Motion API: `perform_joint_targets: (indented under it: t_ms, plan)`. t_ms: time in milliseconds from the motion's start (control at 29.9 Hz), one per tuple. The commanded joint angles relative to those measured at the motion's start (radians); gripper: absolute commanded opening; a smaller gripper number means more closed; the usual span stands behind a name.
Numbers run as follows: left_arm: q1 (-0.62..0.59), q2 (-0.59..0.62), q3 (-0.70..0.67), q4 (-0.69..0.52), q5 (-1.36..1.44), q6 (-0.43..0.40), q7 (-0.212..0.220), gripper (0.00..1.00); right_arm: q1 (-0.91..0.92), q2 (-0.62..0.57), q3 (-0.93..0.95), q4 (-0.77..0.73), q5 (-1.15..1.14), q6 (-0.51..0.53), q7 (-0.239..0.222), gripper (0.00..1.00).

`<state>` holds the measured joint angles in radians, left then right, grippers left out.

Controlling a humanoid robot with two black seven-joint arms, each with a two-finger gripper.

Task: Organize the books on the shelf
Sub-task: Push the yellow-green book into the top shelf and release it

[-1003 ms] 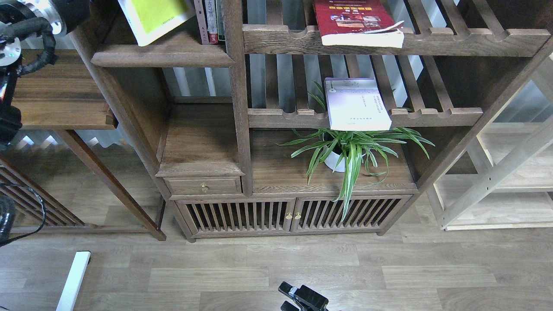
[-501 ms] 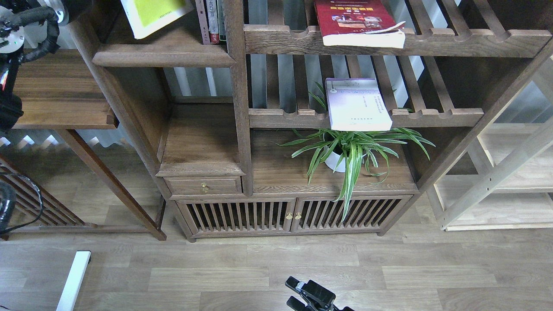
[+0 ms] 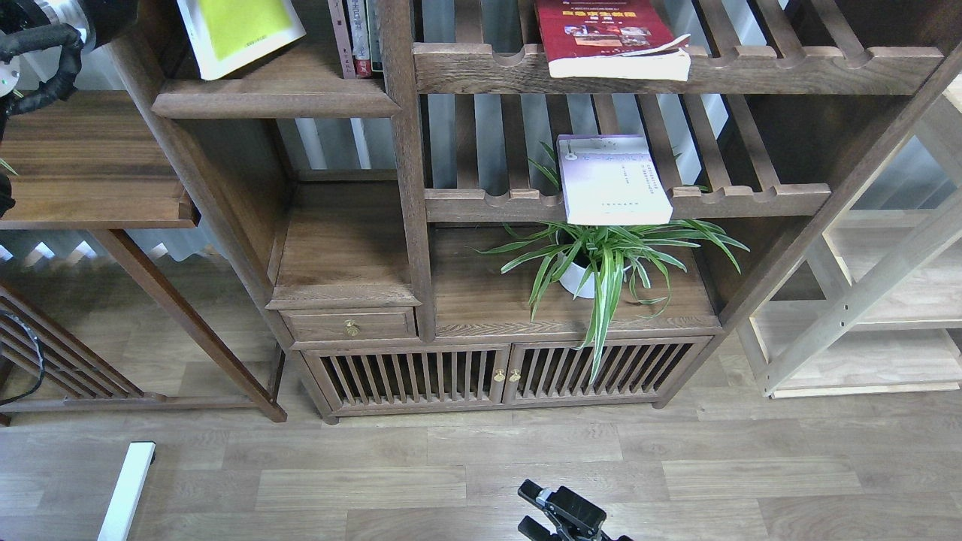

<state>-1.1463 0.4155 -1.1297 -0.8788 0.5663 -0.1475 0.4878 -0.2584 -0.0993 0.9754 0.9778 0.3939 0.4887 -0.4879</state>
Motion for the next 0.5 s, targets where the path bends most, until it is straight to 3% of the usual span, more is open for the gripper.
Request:
perform_joint_targets:
  t_ms: [0, 167, 468]
  plan:
    - [0.0, -0.001, 0.044, 0.007, 0.001, -0.009, 0.001, 0.04, -0.004, 0.003, -0.001, 0.002, 0.002, 0.0, 0.0, 0.82]
    - [-0.001, -0.017, 0.07, 0.017, 0.0, -0.009, 0.001, 0.06, -0.015, 0.003, -0.003, 0.002, 0.003, 0.0, 0.0, 0.83]
    - [-0.033, -0.092, 0.07, -0.011, -0.003, -0.007, 0.001, 0.26, -0.015, 0.001, -0.009, 0.002, 0.003, 0.0, 0.0, 0.82]
